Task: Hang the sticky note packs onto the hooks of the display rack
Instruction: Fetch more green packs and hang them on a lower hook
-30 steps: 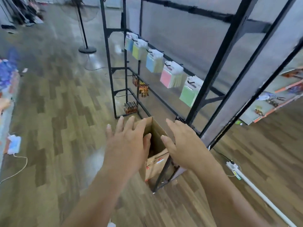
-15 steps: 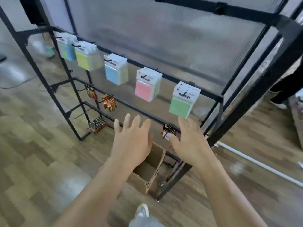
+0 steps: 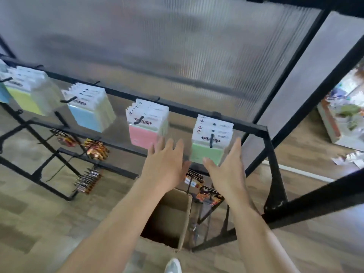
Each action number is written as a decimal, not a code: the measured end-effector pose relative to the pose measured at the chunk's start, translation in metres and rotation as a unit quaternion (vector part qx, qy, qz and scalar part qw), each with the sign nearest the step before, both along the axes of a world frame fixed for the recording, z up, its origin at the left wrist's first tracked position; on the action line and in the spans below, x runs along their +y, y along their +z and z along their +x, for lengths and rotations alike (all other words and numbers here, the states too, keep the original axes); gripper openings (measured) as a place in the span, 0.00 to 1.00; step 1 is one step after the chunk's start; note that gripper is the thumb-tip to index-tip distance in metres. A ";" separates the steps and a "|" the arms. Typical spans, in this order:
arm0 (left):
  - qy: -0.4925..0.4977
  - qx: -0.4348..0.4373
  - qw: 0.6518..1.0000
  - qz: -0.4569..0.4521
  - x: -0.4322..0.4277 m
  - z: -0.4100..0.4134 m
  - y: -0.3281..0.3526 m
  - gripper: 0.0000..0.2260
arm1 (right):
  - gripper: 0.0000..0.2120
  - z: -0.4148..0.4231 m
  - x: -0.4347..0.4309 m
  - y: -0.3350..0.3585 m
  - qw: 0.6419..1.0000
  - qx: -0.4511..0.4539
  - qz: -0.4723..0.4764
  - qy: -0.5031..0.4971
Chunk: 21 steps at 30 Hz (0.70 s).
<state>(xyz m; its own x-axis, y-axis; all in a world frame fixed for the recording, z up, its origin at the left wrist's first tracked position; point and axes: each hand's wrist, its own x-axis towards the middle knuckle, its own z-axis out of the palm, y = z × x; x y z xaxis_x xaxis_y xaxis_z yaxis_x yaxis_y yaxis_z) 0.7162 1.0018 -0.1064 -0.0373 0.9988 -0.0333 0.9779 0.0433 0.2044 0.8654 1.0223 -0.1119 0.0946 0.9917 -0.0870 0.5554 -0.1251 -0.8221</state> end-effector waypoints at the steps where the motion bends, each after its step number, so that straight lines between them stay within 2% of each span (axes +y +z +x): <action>1: -0.009 -0.011 1.000 -0.008 0.009 -0.001 -0.002 0.28 | 0.41 -0.001 0.004 0.000 1.000 0.023 -0.014 -0.007; 5: -0.040 -0.088 0.994 -0.049 0.042 -0.004 -0.003 0.41 | 0.43 -0.003 0.021 0.000 0.987 0.142 -0.064 -0.024; 8: -0.043 -0.205 0.974 -0.091 0.060 -0.005 -0.002 0.47 | 0.35 -0.002 0.034 -0.003 0.984 0.165 -0.064 -0.023; 12: -0.041 -0.318 0.941 -0.108 0.077 -0.008 -0.007 0.42 | 0.29 -0.004 0.045 -0.010 0.986 0.155 -0.049 -0.021; 17: -0.068 -0.363 0.918 -0.141 0.078 -0.016 -0.008 0.38 | 0.30 -0.001 0.040 -0.007 0.982 0.178 -0.058 -0.025; 21: -0.090 -0.412 0.891 -0.169 0.073 -0.026 -0.005 0.39 | 0.31 0.002 0.023 0.003 0.971 0.228 -0.077 -0.012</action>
<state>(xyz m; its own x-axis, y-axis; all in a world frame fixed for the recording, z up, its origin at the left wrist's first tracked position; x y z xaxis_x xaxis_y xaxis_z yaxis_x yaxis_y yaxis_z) 0.6902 1.0746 -0.1113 0.2989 0.9138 -0.2751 0.4993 0.0960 0.8611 0.8677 1.0455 -0.1093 0.0339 0.9615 -0.2725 0.1342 -0.2746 -0.9521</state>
